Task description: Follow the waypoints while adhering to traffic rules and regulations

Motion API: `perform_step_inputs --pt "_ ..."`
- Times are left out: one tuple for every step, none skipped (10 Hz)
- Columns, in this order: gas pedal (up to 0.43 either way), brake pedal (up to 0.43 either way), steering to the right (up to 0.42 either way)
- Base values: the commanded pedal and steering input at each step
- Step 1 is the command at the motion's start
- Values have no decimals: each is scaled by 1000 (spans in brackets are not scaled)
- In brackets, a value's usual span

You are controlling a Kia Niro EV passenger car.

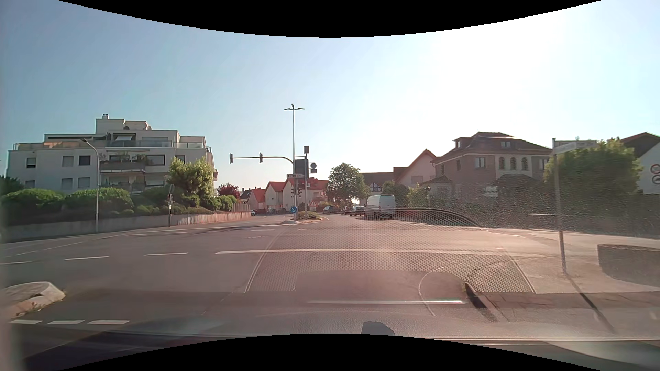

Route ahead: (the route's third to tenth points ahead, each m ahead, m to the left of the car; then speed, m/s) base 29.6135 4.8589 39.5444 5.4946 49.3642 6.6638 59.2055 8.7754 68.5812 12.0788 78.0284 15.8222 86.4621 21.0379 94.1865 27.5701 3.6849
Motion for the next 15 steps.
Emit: perform_step_inputs --pt "319 0 -1" --pt "319 0 -1" --pt "319 0 -1" --pt "319 0 -1" --pt "319 0 -1" --pt "319 0 -1" --pt "319 0 -1" --pt "319 0 -1" --pt "319 0 -1" --pt "319 0 -1" --pt "319 0 -1" --pt "319 0 -1" --pt "319 0 -1" --pt "319 0 -1" --pt "319 0 -1"
